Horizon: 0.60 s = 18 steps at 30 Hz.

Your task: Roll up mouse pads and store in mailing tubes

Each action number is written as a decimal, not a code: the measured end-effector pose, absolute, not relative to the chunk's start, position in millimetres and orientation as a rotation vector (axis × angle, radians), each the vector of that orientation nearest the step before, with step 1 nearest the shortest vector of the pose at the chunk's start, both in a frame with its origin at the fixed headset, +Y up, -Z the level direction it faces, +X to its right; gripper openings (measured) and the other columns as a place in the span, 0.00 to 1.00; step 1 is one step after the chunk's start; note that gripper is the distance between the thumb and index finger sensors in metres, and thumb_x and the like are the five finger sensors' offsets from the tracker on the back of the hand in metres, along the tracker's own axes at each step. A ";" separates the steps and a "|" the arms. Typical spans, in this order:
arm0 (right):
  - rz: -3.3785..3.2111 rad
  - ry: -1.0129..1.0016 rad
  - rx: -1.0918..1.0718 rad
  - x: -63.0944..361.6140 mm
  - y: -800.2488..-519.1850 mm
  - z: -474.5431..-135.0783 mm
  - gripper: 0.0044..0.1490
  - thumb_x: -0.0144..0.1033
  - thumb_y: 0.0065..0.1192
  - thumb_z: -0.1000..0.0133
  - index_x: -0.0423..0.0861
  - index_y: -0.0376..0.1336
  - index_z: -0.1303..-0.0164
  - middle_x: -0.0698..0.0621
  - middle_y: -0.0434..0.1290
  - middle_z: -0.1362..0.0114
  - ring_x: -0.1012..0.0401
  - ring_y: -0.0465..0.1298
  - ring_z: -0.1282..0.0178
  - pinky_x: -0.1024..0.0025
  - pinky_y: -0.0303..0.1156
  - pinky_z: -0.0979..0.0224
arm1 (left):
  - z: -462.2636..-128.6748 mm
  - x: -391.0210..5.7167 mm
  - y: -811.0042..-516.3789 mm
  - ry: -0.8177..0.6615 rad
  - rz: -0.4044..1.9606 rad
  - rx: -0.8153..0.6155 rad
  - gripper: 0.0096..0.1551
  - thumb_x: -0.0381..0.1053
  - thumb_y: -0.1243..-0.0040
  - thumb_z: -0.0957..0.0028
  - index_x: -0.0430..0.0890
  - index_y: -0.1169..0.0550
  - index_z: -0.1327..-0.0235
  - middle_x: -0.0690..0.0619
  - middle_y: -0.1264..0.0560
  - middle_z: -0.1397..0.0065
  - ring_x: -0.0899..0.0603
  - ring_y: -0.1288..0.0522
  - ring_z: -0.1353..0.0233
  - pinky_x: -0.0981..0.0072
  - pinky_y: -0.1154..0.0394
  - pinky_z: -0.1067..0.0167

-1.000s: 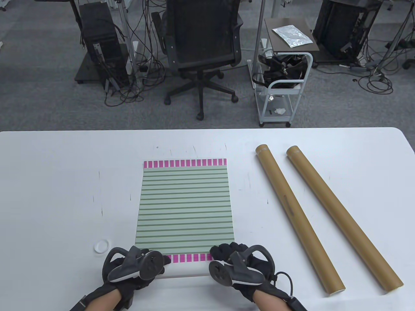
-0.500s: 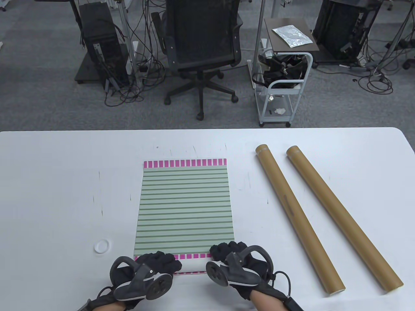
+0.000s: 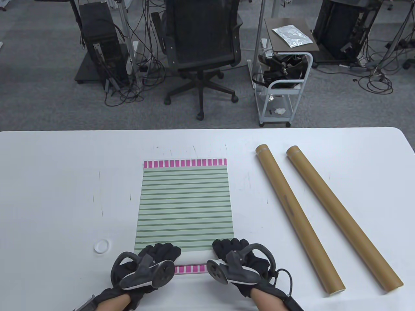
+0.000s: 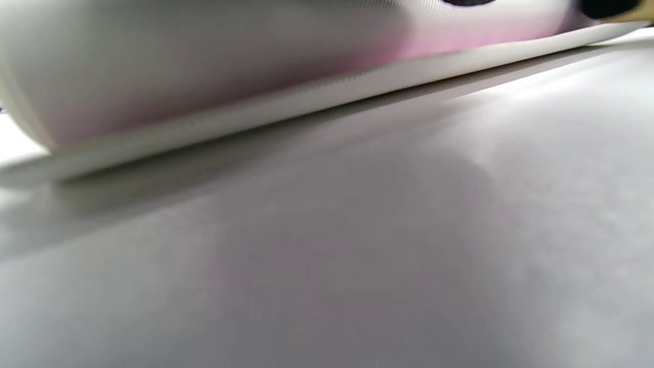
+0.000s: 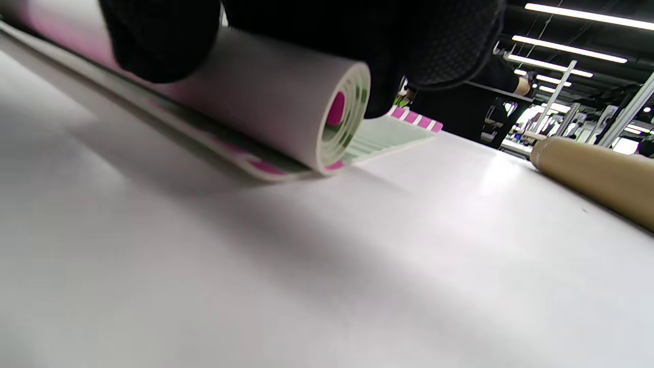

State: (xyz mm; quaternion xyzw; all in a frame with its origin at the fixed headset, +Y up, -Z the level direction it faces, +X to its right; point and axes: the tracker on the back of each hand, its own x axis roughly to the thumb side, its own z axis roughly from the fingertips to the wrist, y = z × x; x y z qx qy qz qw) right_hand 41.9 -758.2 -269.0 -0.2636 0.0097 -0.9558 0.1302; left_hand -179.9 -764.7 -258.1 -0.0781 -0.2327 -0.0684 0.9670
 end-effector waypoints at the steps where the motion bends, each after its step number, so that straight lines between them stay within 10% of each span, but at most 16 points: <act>1: -2.756 0.042 -0.758 41.6 -760.0 -270.3 0.43 0.48 0.61 0.50 0.47 0.57 0.23 0.47 0.68 0.24 0.50 0.72 0.30 0.49 0.68 0.28 | -261.3 -181.0 -765.3 -0.455 -0.120 -0.177 0.37 0.59 0.55 0.51 0.57 0.42 0.25 0.52 0.37 0.18 0.42 0.34 0.19 0.53 0.34 0.22; 18: -2.743 0.019 -0.858 37.5 -757.7 -260.5 0.42 0.49 0.65 0.53 0.49 0.62 0.27 0.50 0.73 0.30 0.53 0.76 0.36 0.53 0.72 0.31 | -255.1 -182.3 -757.6 -0.482 -0.160 -0.155 0.35 0.60 0.47 0.57 0.57 0.31 0.31 0.55 0.24 0.30 0.47 0.23 0.29 0.57 0.24 0.31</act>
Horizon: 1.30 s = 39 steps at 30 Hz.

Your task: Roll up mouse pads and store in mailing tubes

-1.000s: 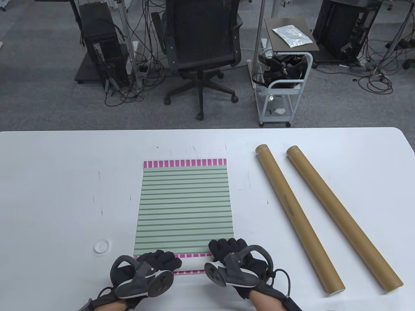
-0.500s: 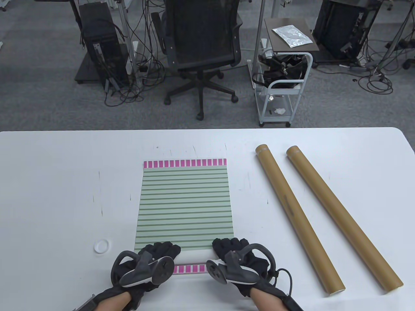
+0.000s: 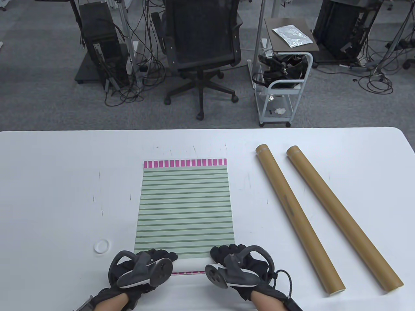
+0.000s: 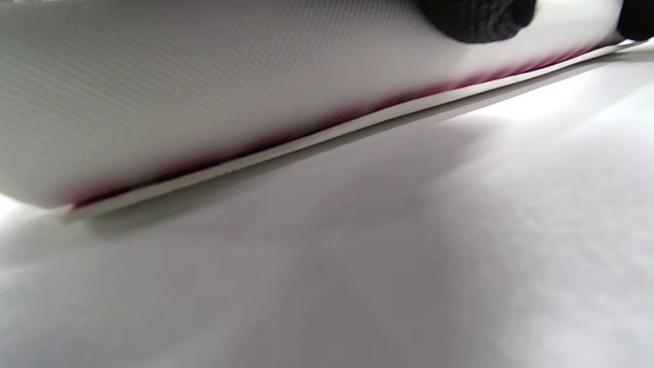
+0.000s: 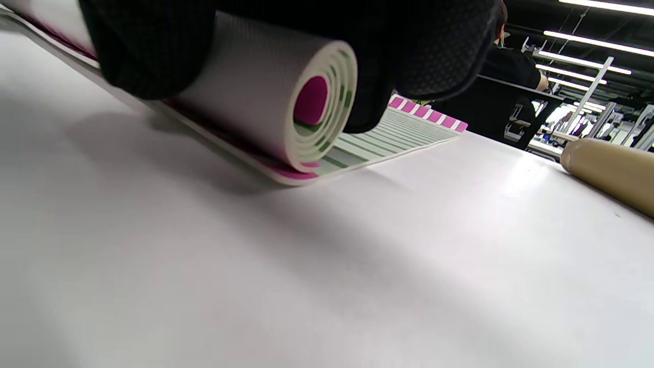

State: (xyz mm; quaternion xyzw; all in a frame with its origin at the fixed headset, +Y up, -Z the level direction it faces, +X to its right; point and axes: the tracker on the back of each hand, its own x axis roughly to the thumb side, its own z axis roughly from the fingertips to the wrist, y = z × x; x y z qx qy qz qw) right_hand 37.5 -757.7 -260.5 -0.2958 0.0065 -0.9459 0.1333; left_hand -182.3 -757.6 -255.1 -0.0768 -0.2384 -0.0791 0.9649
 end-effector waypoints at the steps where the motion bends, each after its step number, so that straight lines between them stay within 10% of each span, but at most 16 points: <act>1: -2.752 0.008 -0.857 37.8 -757.8 -261.0 0.42 0.49 0.65 0.53 0.49 0.62 0.27 0.50 0.73 0.30 0.54 0.76 0.36 0.53 0.72 0.31 | -254.6 -181.2 -757.5 -0.484 -0.170 -0.152 0.35 0.60 0.47 0.57 0.57 0.31 0.31 0.55 0.24 0.29 0.46 0.23 0.30 0.57 0.23 0.32; 17: -3.040 0.109 -1.024 42.5 -745.6 -256.9 0.39 0.56 0.62 0.55 0.48 0.68 0.36 0.51 0.78 0.41 0.58 0.78 0.46 0.58 0.73 0.33 | -253.0 -181.8 -751.8 -0.513 -0.280 -0.092 0.43 0.66 0.37 0.63 0.62 0.36 0.31 0.60 0.25 0.32 0.48 0.21 0.32 0.60 0.23 0.32; 24: -3.427 -0.170 -1.124 45.1 -729.4 -258.0 0.40 0.55 0.60 0.50 0.42 0.67 0.35 0.46 0.77 0.43 0.55 0.77 0.48 0.54 0.73 0.35 | -243.9 -196.7 -734.1 -0.415 -0.272 0.206 0.34 0.66 0.35 0.62 0.65 0.32 0.41 0.66 0.22 0.47 0.55 0.20 0.43 0.61 0.23 0.32; 34: -2.478 0.734 -0.933 12.8 -727.5 -217.4 0.50 0.62 0.60 0.53 0.49 0.53 0.23 0.52 0.70 0.32 0.62 0.78 0.45 0.62 0.76 0.36 | -226.1 -179.4 -718.5 -0.457 -0.263 0.278 0.30 0.68 0.36 0.63 0.63 0.26 0.46 0.67 0.18 0.56 0.58 0.17 0.55 0.65 0.17 0.46; 39: -2.586 0.570 -1.035 8.8 -732.0 -216.6 0.43 0.59 0.61 0.51 0.51 0.57 0.28 0.57 0.76 0.43 0.64 0.80 0.57 0.69 0.77 0.47 | -231.4 -184.9 -725.7 -0.514 -0.206 0.142 0.31 0.68 0.35 0.64 0.63 0.25 0.46 0.67 0.18 0.56 0.58 0.16 0.55 0.65 0.17 0.47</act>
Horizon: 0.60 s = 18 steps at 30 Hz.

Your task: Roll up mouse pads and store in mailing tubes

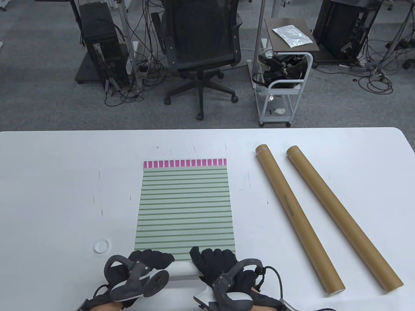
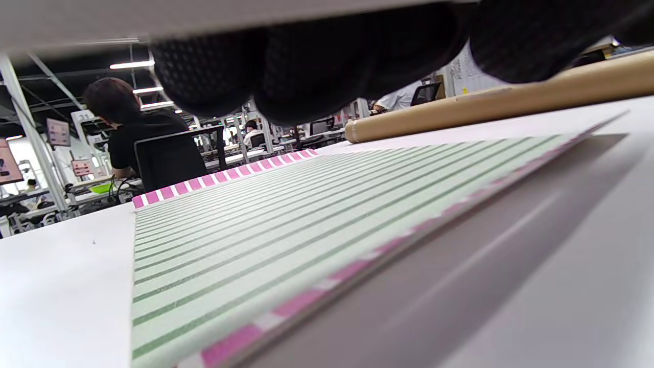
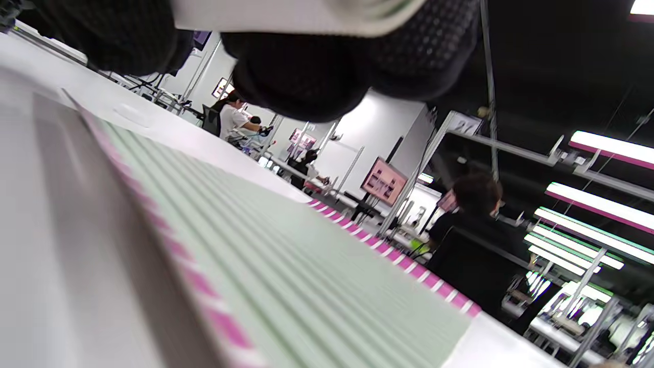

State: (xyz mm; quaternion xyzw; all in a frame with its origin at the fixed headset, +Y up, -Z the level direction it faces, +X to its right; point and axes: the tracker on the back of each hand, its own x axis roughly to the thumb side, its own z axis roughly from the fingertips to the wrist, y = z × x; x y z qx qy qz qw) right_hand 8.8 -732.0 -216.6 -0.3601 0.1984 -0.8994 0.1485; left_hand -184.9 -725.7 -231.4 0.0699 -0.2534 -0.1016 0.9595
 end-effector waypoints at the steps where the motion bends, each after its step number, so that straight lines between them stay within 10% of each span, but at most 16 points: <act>1: -2.620 0.535 -1.046 9.1 -732.7 -217.9 0.41 0.58 0.62 0.51 0.51 0.59 0.29 0.58 0.76 0.45 0.64 0.80 0.59 0.69 0.77 0.48 | -230.6 -184.3 -727.0 -0.517 -0.217 0.154 0.31 0.68 0.35 0.64 0.63 0.25 0.46 0.67 0.18 0.56 0.58 0.16 0.55 0.65 0.17 0.46; 11: -3.291 -0.389 -1.130 21.0 -743.2 -243.2 0.40 0.54 0.67 0.52 0.45 0.64 0.33 0.54 0.79 0.51 0.61 0.80 0.65 0.67 0.77 0.54 | -217.4 -178.4 -726.7 -0.464 -0.422 0.431 0.30 0.67 0.35 0.61 0.65 0.28 0.44 0.68 0.19 0.49 0.56 0.16 0.46 0.64 0.20 0.38; 18: -3.188 -0.294 -1.169 30.8 -732.0 -252.5 0.52 0.65 0.49 0.53 0.46 0.58 0.23 0.48 0.74 0.32 0.52 0.78 0.43 0.56 0.75 0.36 | -223.9 -186.4 -728.1 -0.443 -0.407 0.413 0.27 0.66 0.36 0.60 0.66 0.28 0.46 0.67 0.20 0.52 0.57 0.18 0.49 0.65 0.20 0.39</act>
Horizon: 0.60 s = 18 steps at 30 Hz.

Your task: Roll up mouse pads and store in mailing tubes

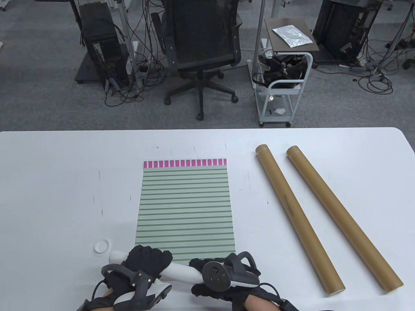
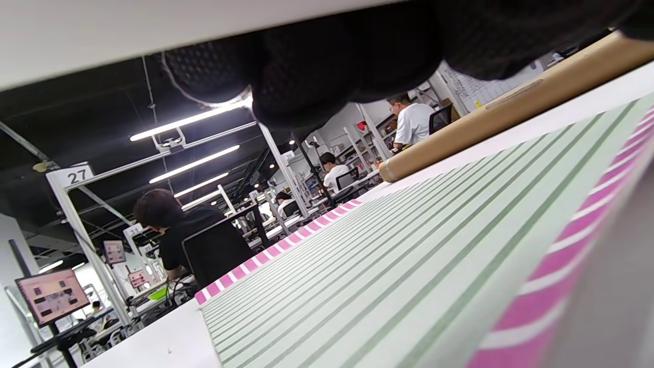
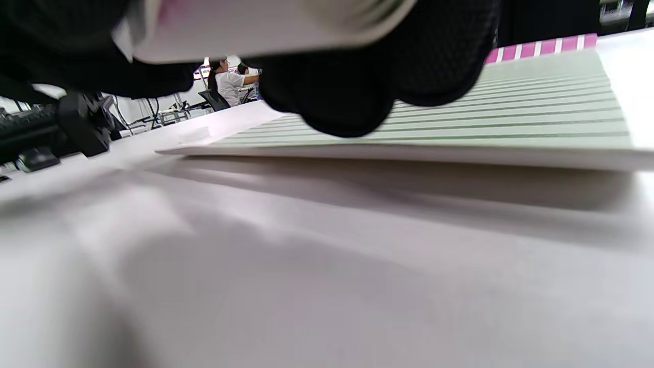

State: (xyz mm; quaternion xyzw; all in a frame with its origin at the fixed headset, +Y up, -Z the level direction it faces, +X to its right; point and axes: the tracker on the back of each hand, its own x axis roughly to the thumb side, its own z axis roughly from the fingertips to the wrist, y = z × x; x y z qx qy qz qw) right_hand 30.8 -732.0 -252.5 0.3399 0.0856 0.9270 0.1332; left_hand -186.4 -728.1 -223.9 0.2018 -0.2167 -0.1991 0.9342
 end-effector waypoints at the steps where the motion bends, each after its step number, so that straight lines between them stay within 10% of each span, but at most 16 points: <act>1: 2.666 0.270 0.942 43.1 -726.6 -263.4 0.52 0.65 0.48 0.53 0.45 0.57 0.22 0.46 0.72 0.29 0.50 0.77 0.39 0.54 0.73 0.34 | -228.9 -193.1 -727.5 -0.418 -0.384 0.391 0.27 0.67 0.36 0.59 0.67 0.29 0.46 0.68 0.20 0.52 0.57 0.18 0.48 0.65 0.21 0.38; 11: 3.128 -0.245 0.089 161.8 -701.4 -303.3 0.57 0.61 0.55 0.52 0.41 0.50 0.17 0.38 0.59 0.17 0.39 0.63 0.22 0.39 0.59 0.24 | -266.0 -244.0 -741.0 -0.238 -0.294 0.231 0.28 0.66 0.36 0.58 0.66 0.30 0.44 0.68 0.21 0.49 0.57 0.19 0.45 0.65 0.22 0.35; 18: 3.204 -0.027 -0.386 208.4 -719.3 -314.9 0.64 0.59 0.61 0.52 0.31 0.47 0.16 0.25 0.53 0.16 0.22 0.55 0.25 0.26 0.56 0.29 | -262.9 -236.1 -740.9 -0.276 -0.364 0.261 0.28 0.66 0.36 0.59 0.67 0.30 0.44 0.68 0.21 0.49 0.57 0.19 0.45 0.65 0.22 0.35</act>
